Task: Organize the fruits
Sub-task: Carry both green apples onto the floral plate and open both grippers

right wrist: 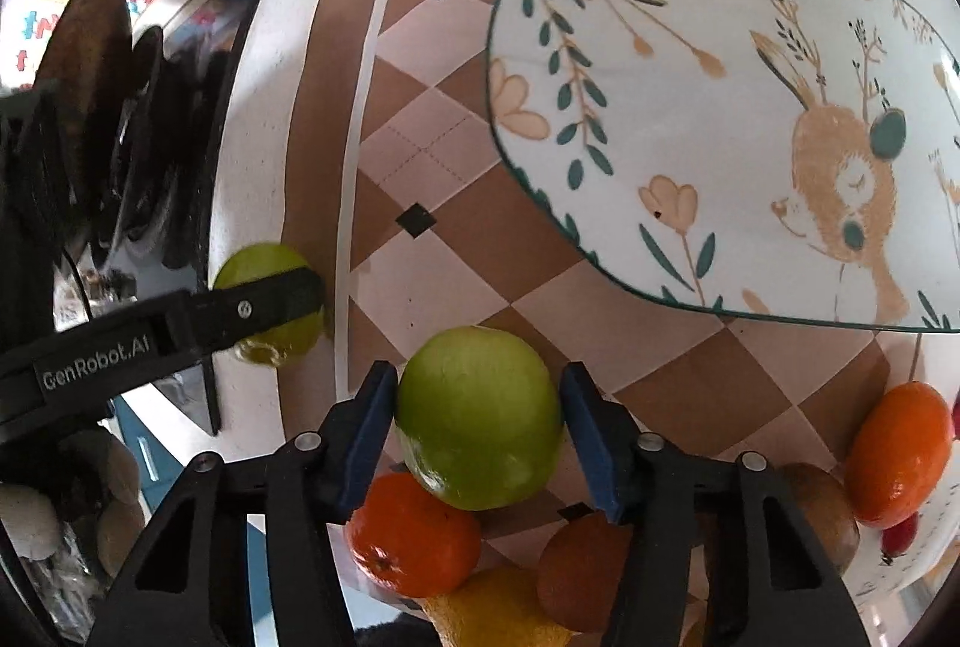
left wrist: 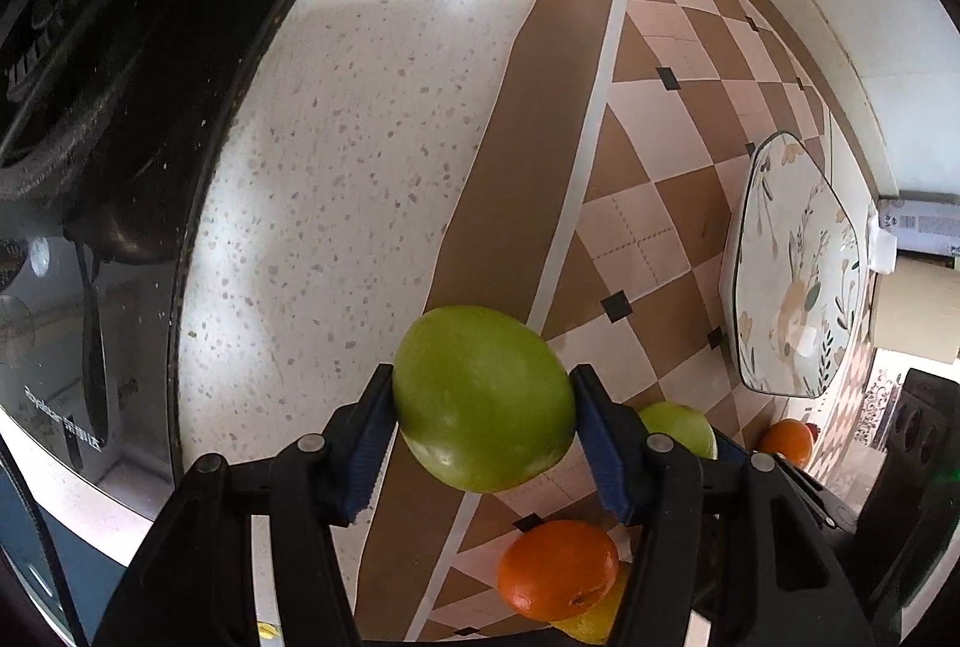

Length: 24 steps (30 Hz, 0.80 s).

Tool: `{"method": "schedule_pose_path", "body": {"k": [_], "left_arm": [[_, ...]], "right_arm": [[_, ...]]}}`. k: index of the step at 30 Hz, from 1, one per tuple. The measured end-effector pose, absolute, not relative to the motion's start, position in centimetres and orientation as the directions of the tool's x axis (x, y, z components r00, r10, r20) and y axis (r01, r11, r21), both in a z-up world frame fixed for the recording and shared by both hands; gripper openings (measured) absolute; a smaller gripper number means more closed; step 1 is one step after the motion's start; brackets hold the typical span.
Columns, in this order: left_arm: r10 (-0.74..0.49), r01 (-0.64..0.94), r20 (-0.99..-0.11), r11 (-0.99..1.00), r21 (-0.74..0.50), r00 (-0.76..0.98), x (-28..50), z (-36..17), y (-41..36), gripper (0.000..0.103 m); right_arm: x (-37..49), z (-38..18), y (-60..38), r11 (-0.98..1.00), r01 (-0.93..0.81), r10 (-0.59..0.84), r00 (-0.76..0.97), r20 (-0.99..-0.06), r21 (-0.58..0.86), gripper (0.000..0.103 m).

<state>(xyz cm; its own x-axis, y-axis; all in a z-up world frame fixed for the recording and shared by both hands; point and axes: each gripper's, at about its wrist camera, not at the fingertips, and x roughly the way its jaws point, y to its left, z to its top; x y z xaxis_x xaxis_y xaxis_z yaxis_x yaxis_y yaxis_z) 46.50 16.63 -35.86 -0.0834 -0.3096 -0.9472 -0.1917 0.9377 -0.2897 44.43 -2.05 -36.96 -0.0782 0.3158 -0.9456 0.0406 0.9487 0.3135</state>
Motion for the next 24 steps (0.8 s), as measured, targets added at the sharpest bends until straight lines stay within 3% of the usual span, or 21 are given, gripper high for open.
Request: {"method": "schedule_pose_path", "body": {"k": [13,20,24], "left_arm": [[-0.295,-0.144,-0.954,0.948,-0.284,-0.059,44.5,-33.9,13.9,0.055],[-0.369,-0.136,-0.929,0.919,-0.370,0.028,45.9,-28.2,11.2,0.055],[-0.398,-0.107,-0.916,0.910,-0.401,0.045,48.4,-26.4,6.2,0.055]], "right_arm": [[43.2,-34.7,-5.5,0.933,0.078,0.355,-0.043,-0.934,0.351,0.059],[43.7,-30.3,-11.0,0.896,0.119,0.425,0.046,-0.904,0.427,0.059],[45.4,-28.8,-15.9,0.907,0.153,0.378,0.115,-0.918,0.393,0.059]]}}
